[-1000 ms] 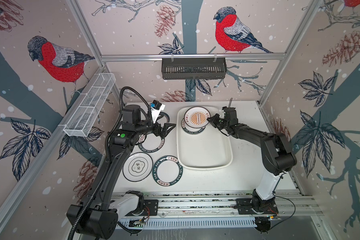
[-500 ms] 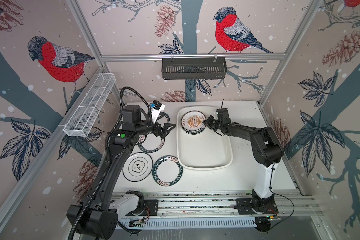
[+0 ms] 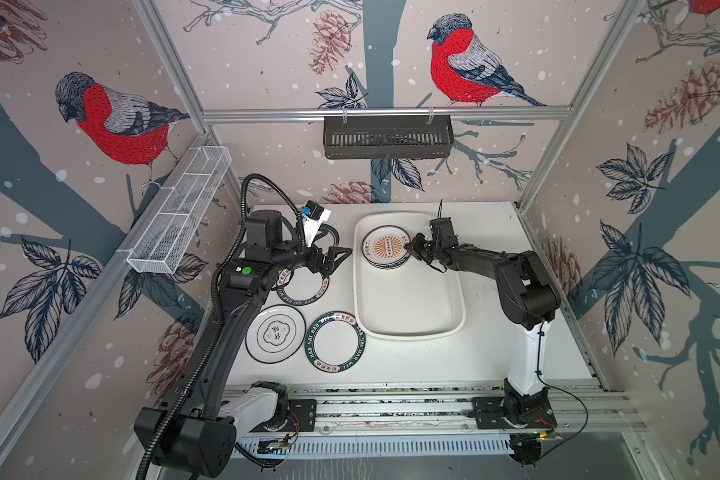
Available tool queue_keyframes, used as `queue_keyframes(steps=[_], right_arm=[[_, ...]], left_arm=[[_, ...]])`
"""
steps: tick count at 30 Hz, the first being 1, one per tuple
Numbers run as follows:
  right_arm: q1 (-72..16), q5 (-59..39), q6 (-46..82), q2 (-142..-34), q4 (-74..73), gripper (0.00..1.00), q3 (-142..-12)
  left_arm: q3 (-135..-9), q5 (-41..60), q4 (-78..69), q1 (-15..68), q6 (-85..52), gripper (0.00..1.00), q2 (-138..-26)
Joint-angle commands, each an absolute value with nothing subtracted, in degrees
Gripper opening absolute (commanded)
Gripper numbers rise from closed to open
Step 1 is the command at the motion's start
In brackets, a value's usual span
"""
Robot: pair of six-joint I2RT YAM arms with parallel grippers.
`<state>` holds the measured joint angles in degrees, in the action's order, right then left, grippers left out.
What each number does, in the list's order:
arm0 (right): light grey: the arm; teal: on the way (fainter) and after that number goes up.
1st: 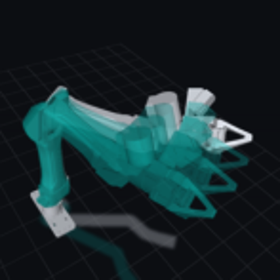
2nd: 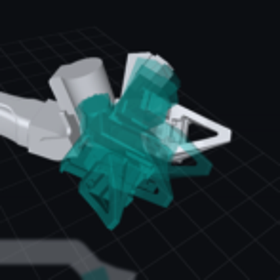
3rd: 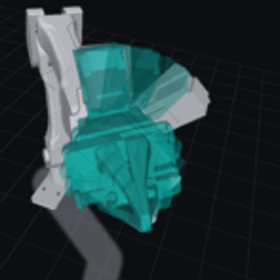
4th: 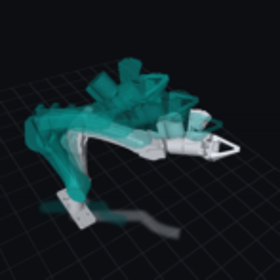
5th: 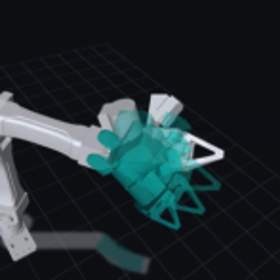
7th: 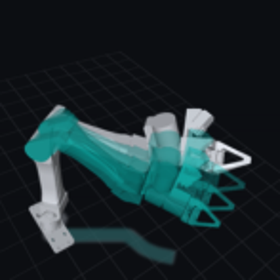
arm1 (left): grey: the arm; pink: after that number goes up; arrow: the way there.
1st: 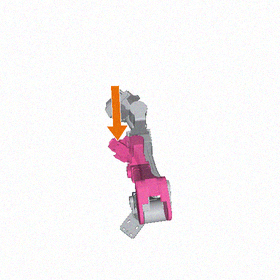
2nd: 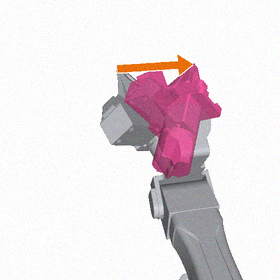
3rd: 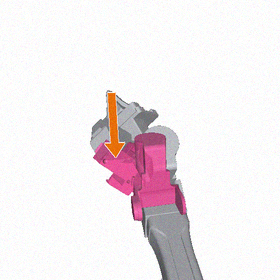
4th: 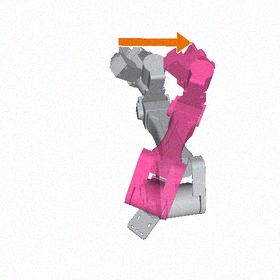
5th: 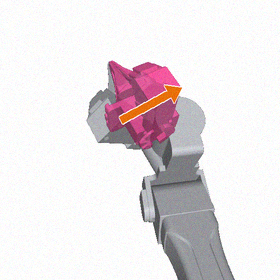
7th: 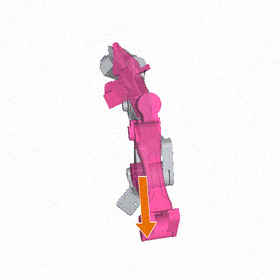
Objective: Place the plates into the plastic bin on the countertop
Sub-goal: 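Lower the sunburst plate onto the green-rimmed plate in the bin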
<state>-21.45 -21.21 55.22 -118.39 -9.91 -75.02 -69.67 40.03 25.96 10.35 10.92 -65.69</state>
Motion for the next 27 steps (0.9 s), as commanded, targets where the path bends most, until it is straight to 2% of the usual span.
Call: queue_keyframes(steps=[1, 15, 27], right_arm=[[-21.37, -21.18, 53.97, -118.56, -10.11, 0.12, -75.63], [-20.84, -19.80, 50.30, -118.50, -3.16, 0.38, -78.29], [-20.66, -18.01, 47.30, -118.71, 2.37, 0.43, -80.65]], left_arm=[[-69.67, 40.76, 24.87, 10.36, 10.81, 0.98, -65.60], [-70.10, 41.13, 24.72, 10.37, 10.63, 0.98, -66.01], [-70.90, 41.75, 24.70, 10.37, 10.30, 0.98, -66.23]])
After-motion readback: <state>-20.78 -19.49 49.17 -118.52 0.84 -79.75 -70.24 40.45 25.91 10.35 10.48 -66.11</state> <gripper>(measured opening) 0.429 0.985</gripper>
